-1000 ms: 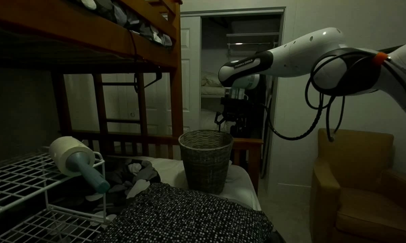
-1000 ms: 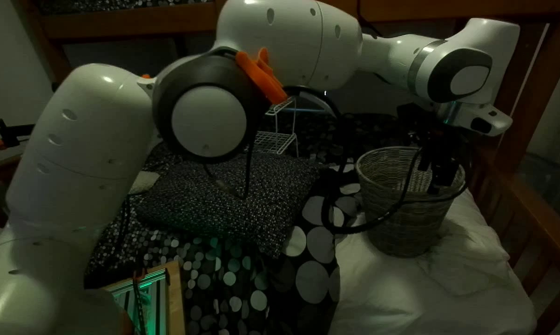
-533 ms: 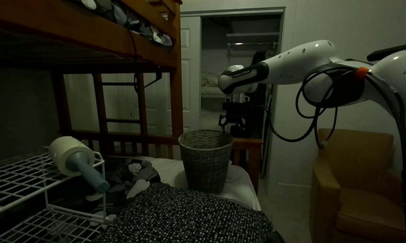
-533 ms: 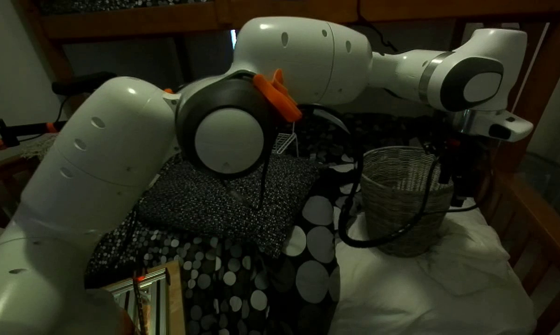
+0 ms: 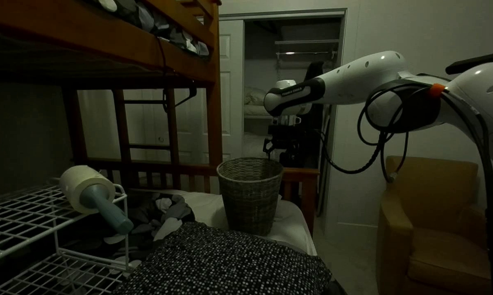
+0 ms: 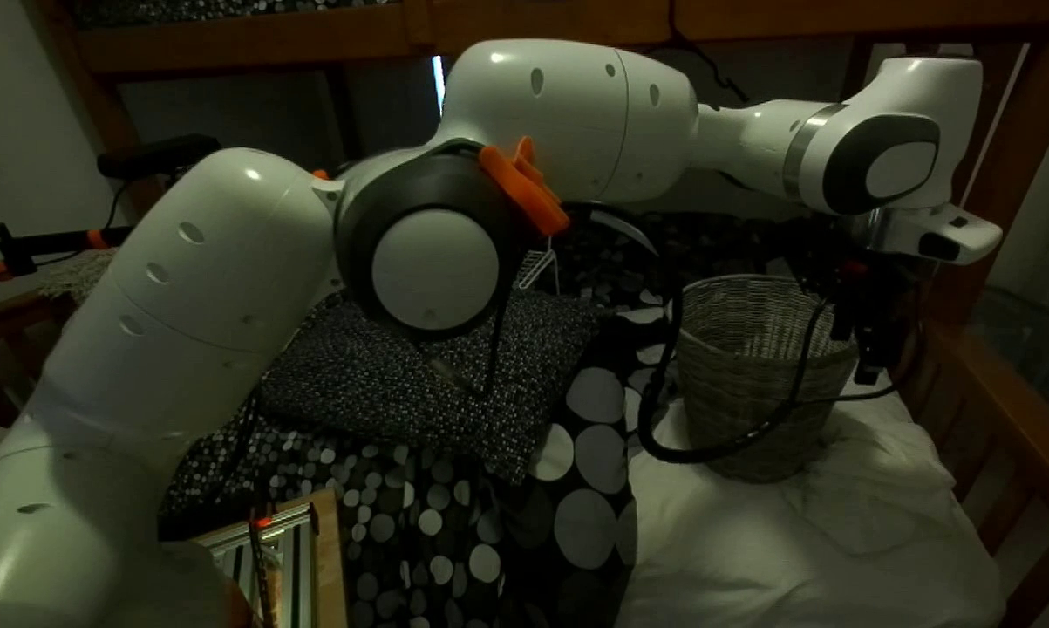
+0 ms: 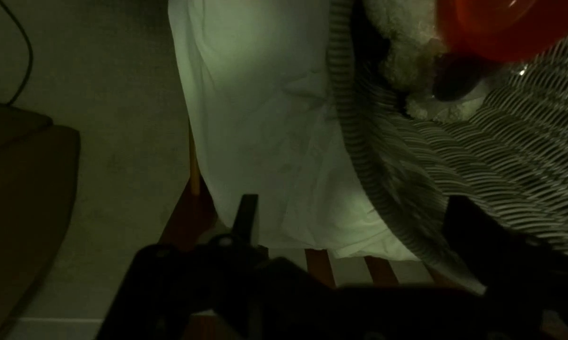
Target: Pick up the basket and pour all the contents onto the bed, put the basket back on the bed
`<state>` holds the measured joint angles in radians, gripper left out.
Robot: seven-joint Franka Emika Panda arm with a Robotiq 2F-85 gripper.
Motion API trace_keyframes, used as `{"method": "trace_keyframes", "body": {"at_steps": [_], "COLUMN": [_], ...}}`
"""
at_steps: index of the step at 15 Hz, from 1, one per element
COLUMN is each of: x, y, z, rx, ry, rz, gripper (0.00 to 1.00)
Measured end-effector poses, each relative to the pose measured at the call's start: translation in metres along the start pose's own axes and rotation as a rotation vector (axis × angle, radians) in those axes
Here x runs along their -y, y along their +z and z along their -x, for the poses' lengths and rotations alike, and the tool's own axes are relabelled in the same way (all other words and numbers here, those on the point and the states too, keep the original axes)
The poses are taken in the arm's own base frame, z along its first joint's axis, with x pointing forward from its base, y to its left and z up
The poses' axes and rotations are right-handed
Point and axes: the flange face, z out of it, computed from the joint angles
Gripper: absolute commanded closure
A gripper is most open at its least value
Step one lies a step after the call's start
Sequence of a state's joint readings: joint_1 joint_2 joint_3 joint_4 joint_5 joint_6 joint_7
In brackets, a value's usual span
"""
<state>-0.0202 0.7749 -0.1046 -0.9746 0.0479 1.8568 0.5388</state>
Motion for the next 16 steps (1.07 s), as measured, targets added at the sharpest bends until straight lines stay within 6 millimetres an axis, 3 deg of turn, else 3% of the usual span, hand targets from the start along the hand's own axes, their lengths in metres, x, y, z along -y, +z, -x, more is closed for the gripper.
{"method": "trace_keyframes", "body": {"at_steps": [4, 8, 9, 11, 16], "x": [0.011, 0.026, 0.03, 0.035, 0.033], "y": [0.025, 0.047, 0.049, 0.052, 0.054], "z": [-0.01, -0.005, -0.002, 0.002, 0.003], "rx": [-0.088, -0.089, -0.085, -0.075, -0.072], "ry": [-0.006, -0.115, -0.17, -0.282, -0.473], "rz": [-0.05, -0.059, -0.06, -0.06, -0.036], "gripper": [0.0, 0.02, 0.06, 0.3, 0.71]}}
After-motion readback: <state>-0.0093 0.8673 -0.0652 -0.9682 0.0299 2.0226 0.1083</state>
